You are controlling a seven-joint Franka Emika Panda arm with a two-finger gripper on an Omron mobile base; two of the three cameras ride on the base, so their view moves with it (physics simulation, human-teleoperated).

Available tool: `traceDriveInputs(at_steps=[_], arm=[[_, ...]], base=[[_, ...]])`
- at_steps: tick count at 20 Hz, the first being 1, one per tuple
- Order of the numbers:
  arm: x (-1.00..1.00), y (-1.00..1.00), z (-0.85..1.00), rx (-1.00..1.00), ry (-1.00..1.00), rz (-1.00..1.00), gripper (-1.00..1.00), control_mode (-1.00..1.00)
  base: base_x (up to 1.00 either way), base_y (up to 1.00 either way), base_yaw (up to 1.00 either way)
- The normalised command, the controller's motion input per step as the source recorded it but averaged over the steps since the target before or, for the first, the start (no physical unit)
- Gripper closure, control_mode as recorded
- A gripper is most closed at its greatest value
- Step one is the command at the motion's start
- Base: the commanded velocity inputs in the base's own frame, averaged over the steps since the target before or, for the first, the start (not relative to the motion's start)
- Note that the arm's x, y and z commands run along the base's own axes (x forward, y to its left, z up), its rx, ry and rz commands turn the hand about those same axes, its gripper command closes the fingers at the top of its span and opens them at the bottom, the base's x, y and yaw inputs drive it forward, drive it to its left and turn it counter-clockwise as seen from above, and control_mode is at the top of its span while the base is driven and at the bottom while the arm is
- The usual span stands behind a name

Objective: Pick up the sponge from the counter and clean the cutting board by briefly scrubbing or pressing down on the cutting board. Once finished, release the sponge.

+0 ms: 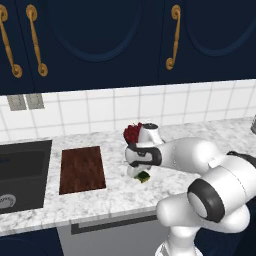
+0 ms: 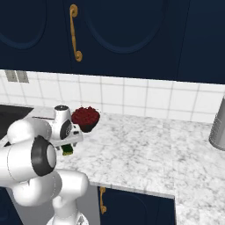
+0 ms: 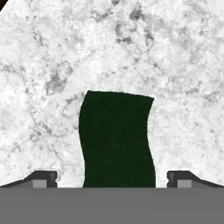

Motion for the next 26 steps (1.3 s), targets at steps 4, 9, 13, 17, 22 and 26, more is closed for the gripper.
traceDriveInputs(at_steps=[4,9,13,17,22,26], arm=[[0.21,0.0,-0.19,0.01,0.0,0.07,-1.0,-1.0],[0.1,0.03,-0.14,0.0,0.0,0.03,-1.0,-1.0],[0.01,0.09,-0.1,0.0,0.0,0.0,-1.0,-1.0],[0.01,0.02,-0.01,0.0,0.0,0.01,1.0,-1.0],[0.0,0.02,-0.05,0.0,-0.01,0.0,1.0,-1.0],[-0.18,0.43,0.63,0.07,-0.24,0.02,1.0,-1.0]], base=[[0.0,0.0,0.0],[0.0,0.0,0.0],[0.0,0.0,0.0],[0.0,0.0,0.0],[0.0,0.0,0.0],[0.0,0.0,0.0]])
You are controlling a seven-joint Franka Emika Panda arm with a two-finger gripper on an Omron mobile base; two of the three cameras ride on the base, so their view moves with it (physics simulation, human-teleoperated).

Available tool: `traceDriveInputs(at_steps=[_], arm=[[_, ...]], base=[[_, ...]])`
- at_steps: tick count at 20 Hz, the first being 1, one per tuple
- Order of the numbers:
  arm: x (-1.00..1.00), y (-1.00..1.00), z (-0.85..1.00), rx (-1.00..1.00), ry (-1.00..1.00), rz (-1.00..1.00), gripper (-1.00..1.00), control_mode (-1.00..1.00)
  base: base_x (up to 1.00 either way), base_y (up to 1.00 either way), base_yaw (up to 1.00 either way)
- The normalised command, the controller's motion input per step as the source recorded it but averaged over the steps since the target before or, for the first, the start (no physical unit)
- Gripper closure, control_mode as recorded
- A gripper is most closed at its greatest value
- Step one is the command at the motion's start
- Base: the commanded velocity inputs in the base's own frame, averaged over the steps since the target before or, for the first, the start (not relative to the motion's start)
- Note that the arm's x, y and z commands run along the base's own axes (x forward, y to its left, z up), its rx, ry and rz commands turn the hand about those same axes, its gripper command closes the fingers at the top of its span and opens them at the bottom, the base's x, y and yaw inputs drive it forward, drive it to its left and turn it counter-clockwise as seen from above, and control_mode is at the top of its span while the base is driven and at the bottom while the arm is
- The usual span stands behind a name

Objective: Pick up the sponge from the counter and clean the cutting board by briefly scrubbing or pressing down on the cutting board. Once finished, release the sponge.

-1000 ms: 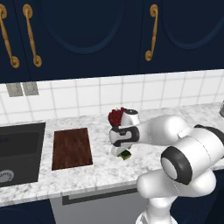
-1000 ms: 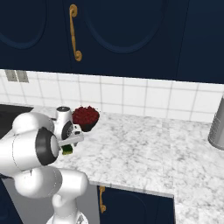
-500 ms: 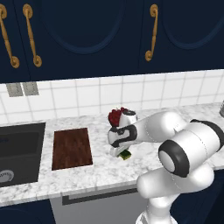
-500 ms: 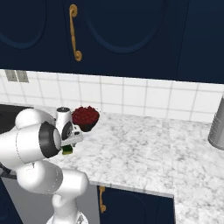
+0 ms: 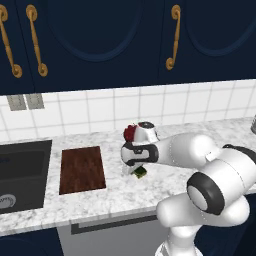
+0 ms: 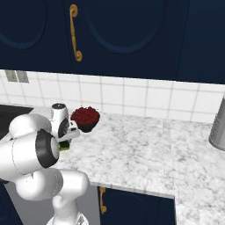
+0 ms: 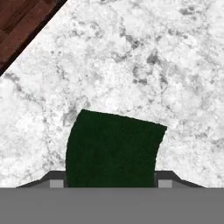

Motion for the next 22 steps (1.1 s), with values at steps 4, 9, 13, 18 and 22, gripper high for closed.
traceDriveInputs(at_steps=[4,9,13,18,22], arm=[[0.42,1.0,0.31,0.05,-0.27,0.13,1.0,-1.0],[0.99,0.97,0.13,0.05,-0.1,0.12,1.0,-1.0],[0.81,0.63,0.93,0.01,0.06,0.07,1.0,-1.0],[0.82,0.83,0.2,-0.01,0.08,0.05,1.0,-1.0],[0.51,0.81,-0.17,0.0,-0.01,0.01,1.0,-1.0]], base=[[0.0,0.0,0.0],[0.0,0.0,0.0],[0.0,0.0,0.0],[0.0,0.0,0.0],[0.0,0.0,0.0]])
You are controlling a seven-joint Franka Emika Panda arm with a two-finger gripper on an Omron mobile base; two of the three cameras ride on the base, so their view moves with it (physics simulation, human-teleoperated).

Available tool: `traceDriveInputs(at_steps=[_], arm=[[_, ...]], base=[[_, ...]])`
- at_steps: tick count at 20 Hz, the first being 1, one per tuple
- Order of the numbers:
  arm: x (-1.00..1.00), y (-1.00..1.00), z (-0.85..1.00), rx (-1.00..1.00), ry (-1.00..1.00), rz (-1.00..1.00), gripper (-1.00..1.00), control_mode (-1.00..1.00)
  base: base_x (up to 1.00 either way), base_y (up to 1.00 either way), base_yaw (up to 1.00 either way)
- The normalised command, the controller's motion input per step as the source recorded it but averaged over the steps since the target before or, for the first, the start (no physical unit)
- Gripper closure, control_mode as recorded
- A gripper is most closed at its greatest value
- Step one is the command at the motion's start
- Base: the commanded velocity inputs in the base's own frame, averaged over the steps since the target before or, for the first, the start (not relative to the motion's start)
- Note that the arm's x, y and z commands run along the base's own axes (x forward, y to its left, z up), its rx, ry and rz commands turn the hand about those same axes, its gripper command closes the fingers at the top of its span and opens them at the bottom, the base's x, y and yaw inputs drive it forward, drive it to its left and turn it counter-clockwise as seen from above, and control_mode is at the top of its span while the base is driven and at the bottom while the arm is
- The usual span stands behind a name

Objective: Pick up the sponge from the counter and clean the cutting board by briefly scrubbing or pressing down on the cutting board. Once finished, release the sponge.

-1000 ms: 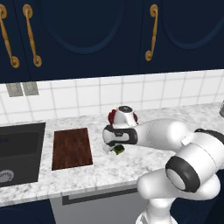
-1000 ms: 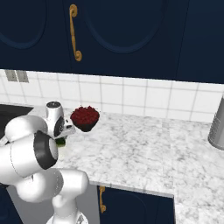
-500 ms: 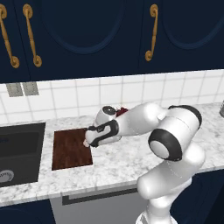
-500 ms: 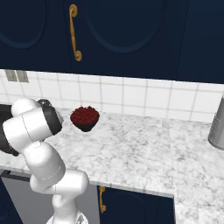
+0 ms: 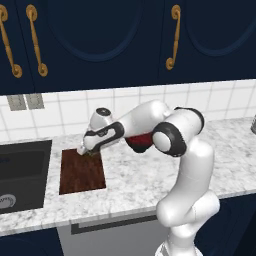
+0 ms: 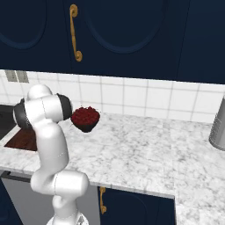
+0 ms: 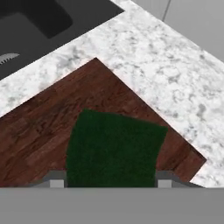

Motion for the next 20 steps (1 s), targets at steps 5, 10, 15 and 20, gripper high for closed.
traceDriveInputs(at_steps=[5,10,15,20], arm=[[-0.15,0.44,-0.38,0.03,-0.09,0.0,1.0,-1.0],[-0.02,0.75,0.05,0.01,0.14,0.0,1.0,-1.0],[0.53,0.57,-0.28,-0.06,0.19,0.0,1.0,-1.0],[0.21,0.43,-0.9,-0.29,-0.04,-0.13,1.0,-1.0]], base=[[0.0,0.0,0.0],[0.0,0.0,0.0],[0.0,0.0,0.0],[0.0,0.0,0.0]])
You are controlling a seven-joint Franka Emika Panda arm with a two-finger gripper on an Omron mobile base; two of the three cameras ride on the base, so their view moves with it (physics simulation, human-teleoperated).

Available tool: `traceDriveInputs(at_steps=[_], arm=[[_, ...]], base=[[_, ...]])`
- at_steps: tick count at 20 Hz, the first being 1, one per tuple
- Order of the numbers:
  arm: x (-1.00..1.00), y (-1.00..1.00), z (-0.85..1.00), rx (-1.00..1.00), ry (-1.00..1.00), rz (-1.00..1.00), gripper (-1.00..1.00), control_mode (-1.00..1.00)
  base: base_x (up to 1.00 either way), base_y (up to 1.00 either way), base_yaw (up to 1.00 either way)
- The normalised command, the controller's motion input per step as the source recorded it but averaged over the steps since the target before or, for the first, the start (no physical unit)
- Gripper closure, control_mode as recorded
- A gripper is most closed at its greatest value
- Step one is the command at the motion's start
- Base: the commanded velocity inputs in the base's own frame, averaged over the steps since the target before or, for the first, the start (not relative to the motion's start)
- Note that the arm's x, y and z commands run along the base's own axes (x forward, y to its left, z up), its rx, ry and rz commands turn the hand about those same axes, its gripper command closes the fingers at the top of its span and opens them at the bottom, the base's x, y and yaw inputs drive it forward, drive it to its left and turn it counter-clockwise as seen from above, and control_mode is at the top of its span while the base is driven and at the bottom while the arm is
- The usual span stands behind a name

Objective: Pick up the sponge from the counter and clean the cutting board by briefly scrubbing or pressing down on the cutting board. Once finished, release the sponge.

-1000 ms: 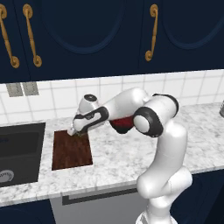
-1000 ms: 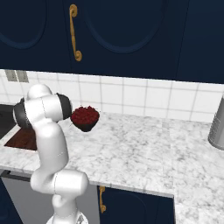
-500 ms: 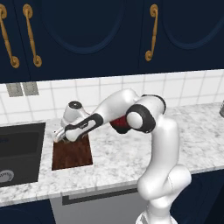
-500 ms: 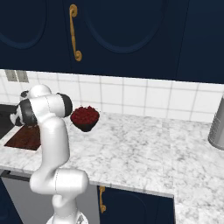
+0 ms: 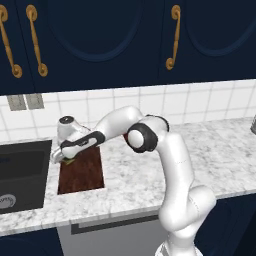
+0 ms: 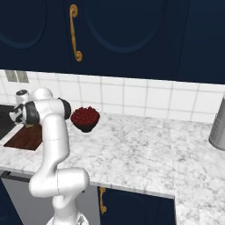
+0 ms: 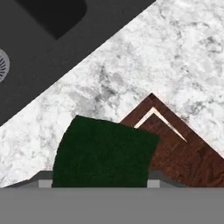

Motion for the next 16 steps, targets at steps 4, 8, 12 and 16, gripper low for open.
traceDriveInputs(at_steps=[4,8,12,16], arm=[[-0.37,-0.67,-1.0,-0.24,-0.18,-0.34,1.0,-1.0],[-0.04,-1.0,-1.0,0.1,-0.04,-0.34,1.0,-1.0],[-0.09,-1.0,-1.0,0.23,0.0,-0.36,1.0,-1.0],[-0.2,-1.0,-1.0,0.29,0.04,-0.35,1.0,-1.0]], base=[[0.0,0.0,0.0],[0.0,0.0,0.0],[0.0,0.0,0.0],[0.0,0.0,0.0]])
